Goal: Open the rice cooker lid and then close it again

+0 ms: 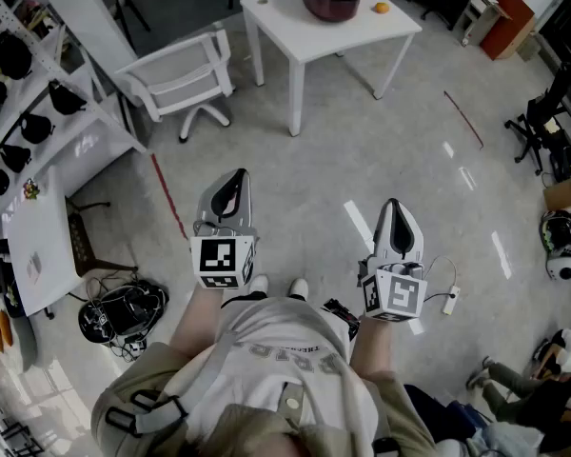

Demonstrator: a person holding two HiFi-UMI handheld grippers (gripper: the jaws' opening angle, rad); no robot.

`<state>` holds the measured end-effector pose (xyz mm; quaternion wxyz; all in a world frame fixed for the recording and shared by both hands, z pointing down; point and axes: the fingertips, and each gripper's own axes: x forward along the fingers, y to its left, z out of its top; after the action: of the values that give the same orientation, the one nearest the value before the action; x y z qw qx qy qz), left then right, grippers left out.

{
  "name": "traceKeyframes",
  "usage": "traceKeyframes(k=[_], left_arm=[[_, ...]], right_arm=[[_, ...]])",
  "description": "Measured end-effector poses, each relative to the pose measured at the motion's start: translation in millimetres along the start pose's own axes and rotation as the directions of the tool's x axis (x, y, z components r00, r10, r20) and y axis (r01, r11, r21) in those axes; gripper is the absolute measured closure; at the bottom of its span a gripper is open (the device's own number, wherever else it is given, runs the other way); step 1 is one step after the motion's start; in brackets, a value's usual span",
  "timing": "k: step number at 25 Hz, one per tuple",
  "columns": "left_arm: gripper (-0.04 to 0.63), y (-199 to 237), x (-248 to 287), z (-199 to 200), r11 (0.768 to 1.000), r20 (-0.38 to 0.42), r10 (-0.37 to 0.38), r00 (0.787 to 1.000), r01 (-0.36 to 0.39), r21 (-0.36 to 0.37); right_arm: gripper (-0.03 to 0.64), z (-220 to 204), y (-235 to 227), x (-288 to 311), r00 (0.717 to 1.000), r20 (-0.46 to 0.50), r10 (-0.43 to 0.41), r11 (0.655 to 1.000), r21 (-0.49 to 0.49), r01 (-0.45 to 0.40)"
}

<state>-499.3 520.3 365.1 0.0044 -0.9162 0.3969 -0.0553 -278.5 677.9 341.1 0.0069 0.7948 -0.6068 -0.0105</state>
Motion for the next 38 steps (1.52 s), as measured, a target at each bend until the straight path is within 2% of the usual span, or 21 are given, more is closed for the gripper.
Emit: traceKeyframes(k=[16, 19, 22, 23, 24, 25, 26, 28, 31, 33, 38], left_arm=[[0.588, -25.4, 18.2, -3.9, 1.0, -0.028, 0.009, 1.0, -0.009, 0.009], [0.588, -31.6, 19.7, -7.2, 0.999, -0.051, 0.03, 0.998, -0.029, 0.018], [0.586, -33.7, 21.7, -7.1, 0.999, -0.065, 0.048, 0.997, -0.049, -0.011], [0.574, -34.9, 22.2, -5.2, 0.998, -0.063, 0.052, 0.997, -0.053, -0.023], [0.518, -36.2, 22.3, -3.2, 0.998, -0.059, 0.059, 0.997, -0.06, -0.029], [0.436, -37.9, 22.1, -1.1, 0.997, -0.055, 0.066, 0.996, -0.068, -0.029], [0.355, -39.9, 21.8, 1.0, 0.997, -0.052, 0.071, 0.996, -0.072, -0.027], [0.273, -44.2, 21.4, 5.4, 0.997, -0.044, 0.068, 0.997, -0.069, -0.026], [0.264, -49.6, 22.9, 10.7, 0.998, -0.039, 0.06, 0.997, -0.06, -0.021], [0.264, -53.3, 25.3, 11.1, 0.998, -0.046, 0.055, 0.997, -0.055, -0.011], [0.264, -58.5, 38.3, 5.9, 0.999, -0.074, 0.045, 0.996, -0.043, 0.021]], right_arm=[[0.617, -5.4, -29.3, 6.3, 1.0, -0.02, 0.007, 1.0, -0.004, -0.008], [0.617, -5.7, -38.5, 6.2, 1.0, -0.009, 0.019, 0.999, 0.034, -0.019], [0.615, -0.4, -47.6, 5.7, 0.999, 0.033, 0.041, 0.994, 0.102, -0.044], [0.614, 1.0, -50.2, 5.2, 0.998, 0.044, 0.049, 0.991, 0.119, -0.054], [0.568, 1.8, -52.6, 4.4, 0.997, 0.052, 0.058, 0.989, 0.137, -0.064], [0.456, 2.2, -54.7, 3.1, 0.996, 0.06, 0.065, 0.986, 0.153, -0.074], [0.386, 2.2, -56.8, 1.7, 0.995, 0.067, 0.07, 0.983, 0.165, -0.081], [0.354, 2.4, -60.4, -0.9, 0.994, 0.08, 0.074, 0.98, 0.177, -0.087], [0.345, 2.4, -65.6, -0.6, 0.993, 0.089, 0.076, 0.979, 0.184, -0.092], [0.316, 2.3, -68.8, 2.4, 0.994, 0.08, 0.079, 0.977, 0.192, -0.093], [0.314, -6.3, -83.0, 12.4, 0.995, 0.069, 0.074, 0.974, 0.208, -0.087]])
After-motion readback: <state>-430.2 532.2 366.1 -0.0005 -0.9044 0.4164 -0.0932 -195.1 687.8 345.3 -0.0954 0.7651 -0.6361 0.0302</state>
